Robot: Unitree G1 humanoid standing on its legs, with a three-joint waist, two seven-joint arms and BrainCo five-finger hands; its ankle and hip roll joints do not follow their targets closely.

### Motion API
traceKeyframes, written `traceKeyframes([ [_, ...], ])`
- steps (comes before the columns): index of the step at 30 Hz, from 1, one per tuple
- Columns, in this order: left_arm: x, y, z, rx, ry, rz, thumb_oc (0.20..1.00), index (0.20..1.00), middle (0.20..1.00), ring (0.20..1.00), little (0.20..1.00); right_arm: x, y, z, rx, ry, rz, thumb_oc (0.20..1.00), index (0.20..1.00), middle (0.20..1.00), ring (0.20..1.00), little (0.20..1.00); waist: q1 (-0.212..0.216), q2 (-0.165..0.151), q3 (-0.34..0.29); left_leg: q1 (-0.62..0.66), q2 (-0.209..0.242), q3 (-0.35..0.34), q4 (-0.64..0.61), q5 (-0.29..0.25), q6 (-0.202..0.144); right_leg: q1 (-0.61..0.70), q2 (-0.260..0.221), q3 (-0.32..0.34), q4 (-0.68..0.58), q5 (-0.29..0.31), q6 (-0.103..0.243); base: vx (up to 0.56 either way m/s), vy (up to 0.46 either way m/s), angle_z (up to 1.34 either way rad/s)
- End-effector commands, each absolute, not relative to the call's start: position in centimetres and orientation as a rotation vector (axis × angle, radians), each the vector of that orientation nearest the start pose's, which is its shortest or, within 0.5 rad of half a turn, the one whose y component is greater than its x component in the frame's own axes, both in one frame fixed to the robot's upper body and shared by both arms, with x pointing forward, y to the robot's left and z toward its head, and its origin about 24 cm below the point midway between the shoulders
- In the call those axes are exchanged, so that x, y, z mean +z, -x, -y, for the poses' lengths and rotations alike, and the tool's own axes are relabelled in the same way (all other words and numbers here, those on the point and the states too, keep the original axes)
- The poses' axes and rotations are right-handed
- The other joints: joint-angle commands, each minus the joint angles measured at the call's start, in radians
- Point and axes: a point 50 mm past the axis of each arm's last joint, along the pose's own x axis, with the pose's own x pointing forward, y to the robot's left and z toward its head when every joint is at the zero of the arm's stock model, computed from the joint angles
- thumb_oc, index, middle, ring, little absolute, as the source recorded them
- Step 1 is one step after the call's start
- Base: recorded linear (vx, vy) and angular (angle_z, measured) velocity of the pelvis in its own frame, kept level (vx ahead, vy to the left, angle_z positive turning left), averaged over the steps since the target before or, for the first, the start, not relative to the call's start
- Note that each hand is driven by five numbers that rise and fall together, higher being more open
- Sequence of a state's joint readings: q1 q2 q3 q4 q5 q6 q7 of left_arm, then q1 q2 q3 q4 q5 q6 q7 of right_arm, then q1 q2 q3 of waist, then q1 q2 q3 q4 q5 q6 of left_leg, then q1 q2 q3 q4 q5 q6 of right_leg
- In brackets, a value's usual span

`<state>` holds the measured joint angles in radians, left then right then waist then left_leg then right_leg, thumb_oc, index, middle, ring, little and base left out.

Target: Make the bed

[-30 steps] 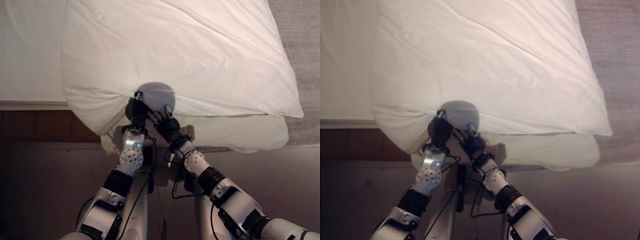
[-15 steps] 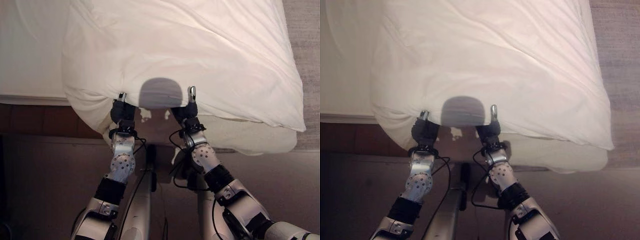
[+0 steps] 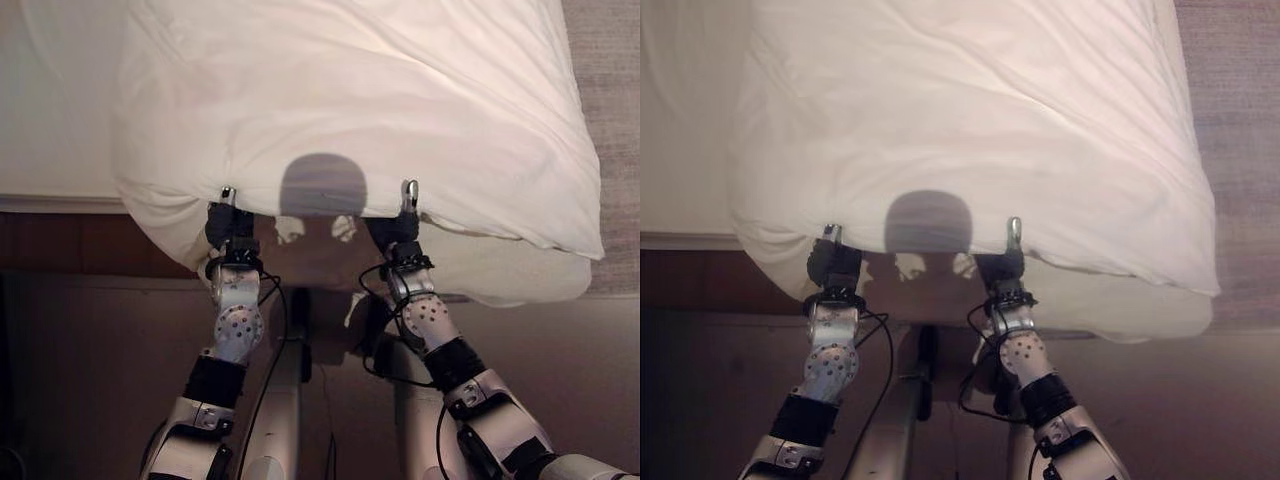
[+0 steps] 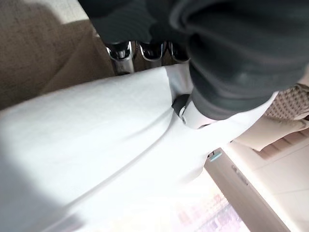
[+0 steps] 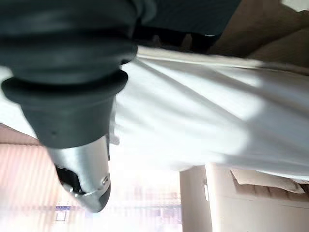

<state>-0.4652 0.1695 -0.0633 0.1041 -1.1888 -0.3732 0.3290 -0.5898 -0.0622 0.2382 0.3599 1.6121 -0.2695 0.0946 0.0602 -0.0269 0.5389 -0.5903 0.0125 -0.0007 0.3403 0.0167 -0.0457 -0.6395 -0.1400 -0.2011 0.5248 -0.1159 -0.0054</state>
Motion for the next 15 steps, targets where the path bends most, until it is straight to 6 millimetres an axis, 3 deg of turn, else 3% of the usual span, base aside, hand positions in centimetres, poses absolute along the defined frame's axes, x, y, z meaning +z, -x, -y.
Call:
traceKeyframes([
  [1, 18.4, -29.6, -25.1, 0.416, 1.099, 0.784, 0.200, 0.200, 0.200, 0.200, 0.200, 12.9, -34.4, 16.9, 0.062, -1.409, 0.412, 1.000, 1.000, 1.000, 1.000, 1.000, -0.002, 0.045, -0.113, -0.053, -0.048, 0.015, -0.001, -0.021, 0.056, -0.013, -0.004, 0.011, -0.111, 0.067, 0.106, 0.00, 0.000, 0.00],
  [8, 18.2, -29.9, -26.0, 0.479, 1.111, 0.776, 0.200, 0.200, 0.200, 0.200, 0.200, 12.9, -34.7, 20.0, -0.077, -1.411, 0.464, 1.000, 1.000, 1.000, 1.000, 1.000, -0.009, 0.050, -0.125, -0.055, -0.045, 0.017, 0.001, -0.024, 0.054, -0.016, -0.002, 0.017, -0.108, 0.062, 0.107, 0.00, 0.000, 0.00],
  [15, 17.9, -30.1, -26.2, 0.492, 1.124, 0.763, 0.200, 0.200, 0.200, 0.200, 0.200, 12.8, -34.7, 21.3, -0.137, -1.393, 0.464, 1.000, 1.000, 1.000, 1.000, 1.000, -0.012, 0.049, -0.131, -0.057, -0.043, 0.021, -0.001, -0.022, 0.052, -0.021, -0.001, 0.018, -0.106, 0.063, 0.108, 0.00, 0.000, 0.00],
])
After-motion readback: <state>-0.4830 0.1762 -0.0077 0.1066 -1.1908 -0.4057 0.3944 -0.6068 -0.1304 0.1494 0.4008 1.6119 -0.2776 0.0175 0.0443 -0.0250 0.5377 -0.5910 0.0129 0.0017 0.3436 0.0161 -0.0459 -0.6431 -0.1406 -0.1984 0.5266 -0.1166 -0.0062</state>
